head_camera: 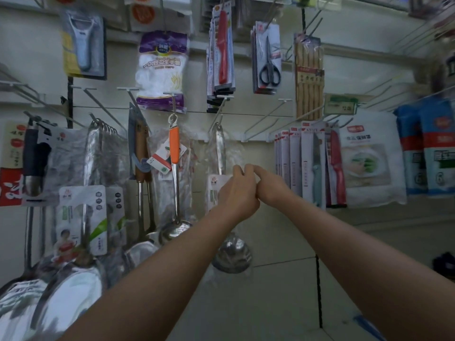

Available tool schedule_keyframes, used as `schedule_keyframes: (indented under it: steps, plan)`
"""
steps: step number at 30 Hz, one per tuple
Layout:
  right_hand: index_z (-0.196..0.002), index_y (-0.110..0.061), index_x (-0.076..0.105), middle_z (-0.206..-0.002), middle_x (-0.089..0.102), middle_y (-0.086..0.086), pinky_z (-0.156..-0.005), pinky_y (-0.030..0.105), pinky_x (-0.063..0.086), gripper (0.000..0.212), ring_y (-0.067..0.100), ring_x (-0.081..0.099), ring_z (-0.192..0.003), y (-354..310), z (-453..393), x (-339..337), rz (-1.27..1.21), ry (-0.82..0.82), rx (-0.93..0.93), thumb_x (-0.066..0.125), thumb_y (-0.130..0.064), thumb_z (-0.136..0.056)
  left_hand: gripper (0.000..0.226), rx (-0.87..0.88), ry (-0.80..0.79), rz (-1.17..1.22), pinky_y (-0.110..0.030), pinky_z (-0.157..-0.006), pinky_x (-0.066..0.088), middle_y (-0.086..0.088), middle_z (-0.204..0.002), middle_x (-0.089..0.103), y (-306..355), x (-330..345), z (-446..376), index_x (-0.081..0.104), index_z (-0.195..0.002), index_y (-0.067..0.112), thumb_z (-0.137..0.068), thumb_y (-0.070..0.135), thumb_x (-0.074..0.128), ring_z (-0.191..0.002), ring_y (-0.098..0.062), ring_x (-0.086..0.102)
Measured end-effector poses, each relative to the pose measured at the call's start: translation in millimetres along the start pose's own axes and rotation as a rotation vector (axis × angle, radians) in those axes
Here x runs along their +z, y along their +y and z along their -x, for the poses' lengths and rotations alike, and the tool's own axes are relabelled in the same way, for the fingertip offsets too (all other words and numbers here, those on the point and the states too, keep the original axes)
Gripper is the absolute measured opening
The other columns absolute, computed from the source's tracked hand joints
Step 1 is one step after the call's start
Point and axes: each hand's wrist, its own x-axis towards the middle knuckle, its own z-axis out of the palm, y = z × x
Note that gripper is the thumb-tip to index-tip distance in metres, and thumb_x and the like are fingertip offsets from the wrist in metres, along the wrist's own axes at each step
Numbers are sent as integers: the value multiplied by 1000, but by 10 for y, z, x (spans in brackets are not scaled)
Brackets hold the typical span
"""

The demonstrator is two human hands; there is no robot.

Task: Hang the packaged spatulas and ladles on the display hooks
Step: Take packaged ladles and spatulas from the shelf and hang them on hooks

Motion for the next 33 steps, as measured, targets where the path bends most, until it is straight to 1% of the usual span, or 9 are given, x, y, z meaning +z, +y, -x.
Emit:
schedule_keyframes:
  steps: [4, 6, 9, 13, 16, 19, 21, 23, 33]
  plan:
    - [-143, -21, 36, -140, 48, 11, -84, 25, 38, 43, 29, 49, -123, 101, 167, 79, 21, -14, 4, 34, -13, -101, 66, -1, -86, -17, -34, -69, 36, -19, -131, 35, 67, 138, 149, 17, -143, 4, -87, 6, 53, -107, -34, 51]
    - [-143, -22, 36, -143, 45, 11, -92, 28, 39, 44, 29, 45, -127, 158, 243, 111, 10, -27, 20, 33, -12, -101, 70, -20, -115, 7, -33, -71, 37, -19, -132, 34, 75, 213, 230, 14, -145, 5, -87, 8, 53, -111, -33, 50]
    - [-143, -20, 38, -145, 42, 12, -101, 32, 38, 46, 30, 43, -129, 240, 334, 169, 3, -49, 57, 34, -9, -98, 60, -39, -130, 57, -35, -73, 41, -17, -126, 38, 64, 350, 376, 24, -141, 5, -88, 13, 51, -107, -34, 50]
    - [-145, -19, 32, -143, 43, 14, -105, 34, 39, 51, 30, 44, -129, 398, 478, 336, -9, -105, 153, 41, -11, -95, 36, -29, -179, 149, -41, -75, 43, -19, -115, 42, 13, 582, 597, 39, -122, 1, -90, 14, 48, -97, -37, 51]
    - [-146, -18, 28, -142, 42, 17, -106, 39, 39, 59, 31, 45, -127, 538, 612, 516, -97, -143, 231, 48, -12, -91, 29, -26, -220, 153, -35, -69, 36, -20, -111, 45, -68, 768, 756, 41, -115, 1, -90, 14, 49, -96, -36, 50]
    - [-146, -18, 28, -138, 46, 17, -100, 34, 41, 59, 30, 49, -122, 666, 725, 664, -97, -163, 290, 51, -19, -91, 22, -28, -253, 165, -35, -72, 36, -20, -109, 47, -163, 959, 895, 43, -109, 1, -90, 11, 48, -98, -35, 49]
    - [-145, -16, 30, -135, 49, 18, -98, 34, 42, 58, 30, 50, -121, 757, 777, 756, -96, -181, 303, 50, -16, -91, 22, -16, -241, 142, -39, -75, 41, -19, -109, 48, -199, 1087, 973, 45, -109, 2, -90, 12, 48, -96, -35, 51]
    - [-145, -14, 30, -135, 49, 18, -101, 34, 40, 56, 30, 48, -123, 845, 806, 855, -86, -214, 306, 46, -12, -91, 25, 13, -237, 76, -42, -76, 44, -17, -109, 50, -220, 1203, 1046, 45, -113, 3, -90, 13, 46, -96, -34, 53]
    - [-144, -13, 33, -135, 49, 19, -104, 35, 40, 54, 31, 47, -125, 1195, 899, 1422, -96, -289, 359, 45, -11, -91, 32, -39, -312, 47, -38, -75, 43, -16, -113, 52, -487, 1723, 1318, 45, -120, 4, -90, 15, 47, -103, -34, 54]
